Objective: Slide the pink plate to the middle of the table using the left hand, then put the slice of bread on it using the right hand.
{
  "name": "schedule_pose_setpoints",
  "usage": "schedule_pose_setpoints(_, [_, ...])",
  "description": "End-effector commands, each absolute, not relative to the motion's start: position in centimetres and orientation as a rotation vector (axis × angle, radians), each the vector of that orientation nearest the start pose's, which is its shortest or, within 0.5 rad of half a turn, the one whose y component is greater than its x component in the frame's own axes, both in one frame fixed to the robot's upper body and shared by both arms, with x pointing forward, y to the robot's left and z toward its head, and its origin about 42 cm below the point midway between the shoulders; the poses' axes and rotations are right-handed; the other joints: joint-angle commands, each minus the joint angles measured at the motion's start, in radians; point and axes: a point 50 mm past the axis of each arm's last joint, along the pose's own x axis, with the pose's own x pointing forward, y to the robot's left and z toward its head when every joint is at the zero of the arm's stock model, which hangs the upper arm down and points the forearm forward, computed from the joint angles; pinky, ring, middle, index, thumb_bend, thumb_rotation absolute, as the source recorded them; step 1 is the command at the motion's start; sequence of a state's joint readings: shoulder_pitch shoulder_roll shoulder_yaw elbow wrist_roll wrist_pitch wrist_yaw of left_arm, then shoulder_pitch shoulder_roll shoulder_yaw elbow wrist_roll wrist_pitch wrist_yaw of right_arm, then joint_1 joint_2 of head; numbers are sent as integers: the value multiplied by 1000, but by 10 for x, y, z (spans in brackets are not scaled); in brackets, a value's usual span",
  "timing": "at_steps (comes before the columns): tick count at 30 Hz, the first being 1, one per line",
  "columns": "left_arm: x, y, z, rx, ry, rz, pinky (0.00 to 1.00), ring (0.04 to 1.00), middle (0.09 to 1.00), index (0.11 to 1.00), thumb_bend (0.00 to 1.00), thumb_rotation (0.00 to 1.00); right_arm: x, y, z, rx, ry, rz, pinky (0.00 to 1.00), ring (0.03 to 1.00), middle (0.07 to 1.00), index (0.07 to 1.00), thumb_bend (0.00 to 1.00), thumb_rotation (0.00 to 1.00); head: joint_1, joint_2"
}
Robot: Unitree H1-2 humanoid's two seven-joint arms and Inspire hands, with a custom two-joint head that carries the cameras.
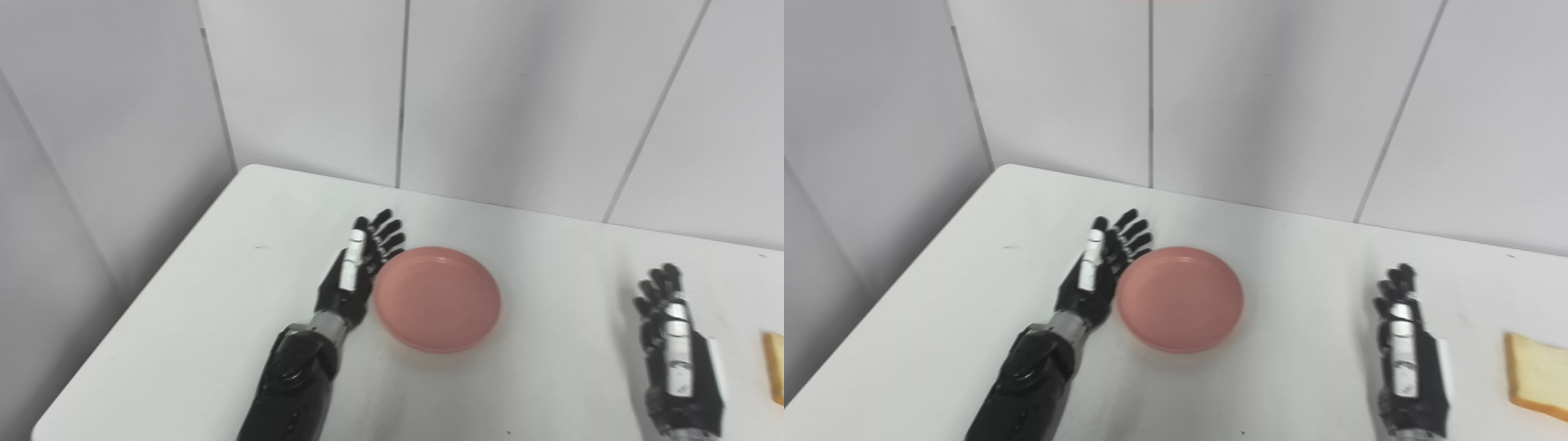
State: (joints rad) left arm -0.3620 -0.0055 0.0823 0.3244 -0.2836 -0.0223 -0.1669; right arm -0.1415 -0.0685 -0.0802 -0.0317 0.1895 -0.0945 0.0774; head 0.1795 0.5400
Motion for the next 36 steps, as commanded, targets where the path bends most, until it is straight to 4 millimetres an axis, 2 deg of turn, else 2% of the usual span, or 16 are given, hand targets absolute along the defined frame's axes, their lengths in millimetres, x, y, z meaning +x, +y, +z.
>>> schedule_pose_setpoints(1, [397,186,138,-297,-91,-206,880,903,914,905,746,1000,329,-234,170,113,-337,51,1000,955,962,967,668,895,-36,11])
schedule_pose_setpoints(9, [389,182,143,-323,-88,-252,887,911,920,909,735,1000,330,-217,176,115,-331,57,1000,966,965,963,677,886,-180,61])
schedule_pose_setpoints(18, [378,183,143,-302,-61,-279,895,924,939,909,727,1000,332,-198,183,90,-328,37,998,937,958,958,665,890,-304,80])
schedule_pose_setpoints(25, [372,178,141,-306,-56,-292,905,945,972,926,732,992,333,-193,184,95,-330,50,1000,953,967,967,655,886,-311,84])
schedule_pose_setpoints(36, [355,152,145,-331,-99,-256,938,939,962,914,731,965,329,-200,188,81,-325,35,1000,940,960,963,679,886,-307,106])
